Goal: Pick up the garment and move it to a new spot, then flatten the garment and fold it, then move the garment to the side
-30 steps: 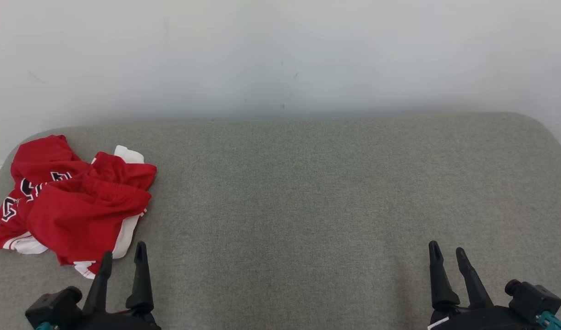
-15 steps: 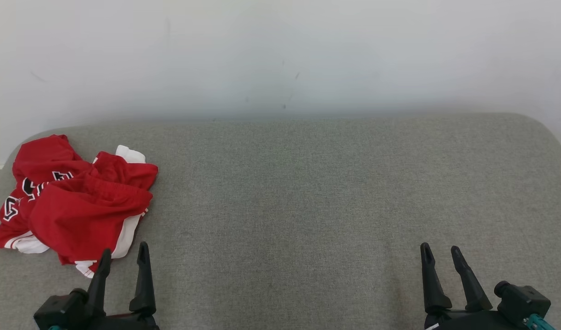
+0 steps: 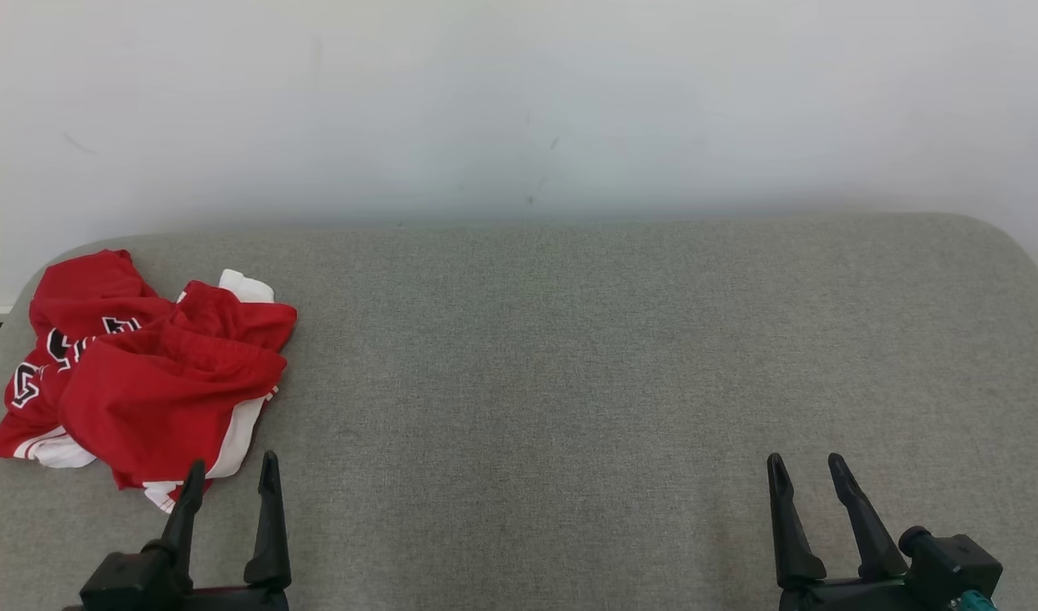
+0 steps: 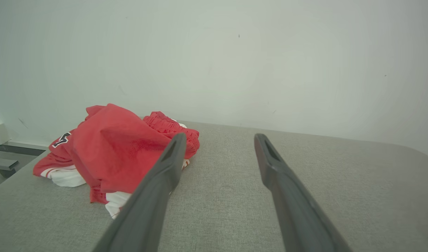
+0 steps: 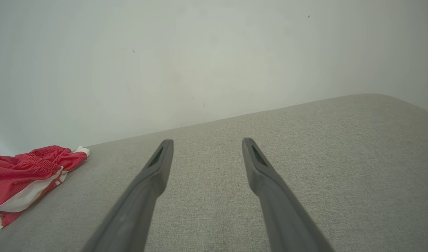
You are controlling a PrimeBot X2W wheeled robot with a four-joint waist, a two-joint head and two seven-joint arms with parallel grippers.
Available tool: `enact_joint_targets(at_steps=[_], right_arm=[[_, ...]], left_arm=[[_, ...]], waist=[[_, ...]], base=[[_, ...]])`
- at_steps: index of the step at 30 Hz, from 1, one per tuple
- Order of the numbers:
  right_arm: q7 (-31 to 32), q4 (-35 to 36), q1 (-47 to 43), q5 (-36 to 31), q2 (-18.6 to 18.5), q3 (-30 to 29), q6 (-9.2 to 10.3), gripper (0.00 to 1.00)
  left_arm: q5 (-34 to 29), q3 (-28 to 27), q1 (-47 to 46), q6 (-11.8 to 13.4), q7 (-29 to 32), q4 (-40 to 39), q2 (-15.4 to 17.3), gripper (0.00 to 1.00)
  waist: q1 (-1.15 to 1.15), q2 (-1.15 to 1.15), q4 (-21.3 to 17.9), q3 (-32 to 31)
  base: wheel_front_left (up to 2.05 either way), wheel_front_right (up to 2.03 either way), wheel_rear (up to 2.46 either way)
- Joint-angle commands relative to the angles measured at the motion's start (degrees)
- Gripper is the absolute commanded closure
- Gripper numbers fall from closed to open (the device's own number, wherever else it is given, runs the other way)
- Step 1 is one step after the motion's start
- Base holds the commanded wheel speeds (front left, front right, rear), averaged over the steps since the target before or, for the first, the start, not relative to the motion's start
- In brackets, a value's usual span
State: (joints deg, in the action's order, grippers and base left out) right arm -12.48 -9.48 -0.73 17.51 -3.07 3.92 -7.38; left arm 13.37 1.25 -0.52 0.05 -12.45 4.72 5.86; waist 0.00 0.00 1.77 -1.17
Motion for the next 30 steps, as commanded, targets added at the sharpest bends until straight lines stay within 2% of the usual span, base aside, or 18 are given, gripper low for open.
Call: enact_joint_targets(at_steps=[1, 22, 30], right_arm=[[-0.5, 0.5, -0.5, -1.2, 0.0, 0.2, -0.17, 0.00], [-2.8, 1.3, -2.0, -7.6, 0.1, 0.0, -0.19, 0.00], [-2.7, 0.6, -1.9, -4.4, 0.1, -0.5, -0.20, 0.00]], left_arm=[[-1.3, -0.1, 0.6, 0.1, -0.6, 0.1, 0.2, 0.00], [-6.2, -0.7, -0.2, -1.4, -2.7, 3.1, 0.2, 0.00], [-3.3, -1.2, -0.4, -1.9, -1.3, 4.3, -0.2, 0.00]], waist=[[0.00, 0.00, 0.0, 0.0], [0.00, 0.00, 0.2, -0.8], [0.00, 0.00, 0.4, -1.1]], base=[[0.00, 0.00, 0.00], [0.00, 0.00, 0.00], [0.00, 0.00, 0.00]])
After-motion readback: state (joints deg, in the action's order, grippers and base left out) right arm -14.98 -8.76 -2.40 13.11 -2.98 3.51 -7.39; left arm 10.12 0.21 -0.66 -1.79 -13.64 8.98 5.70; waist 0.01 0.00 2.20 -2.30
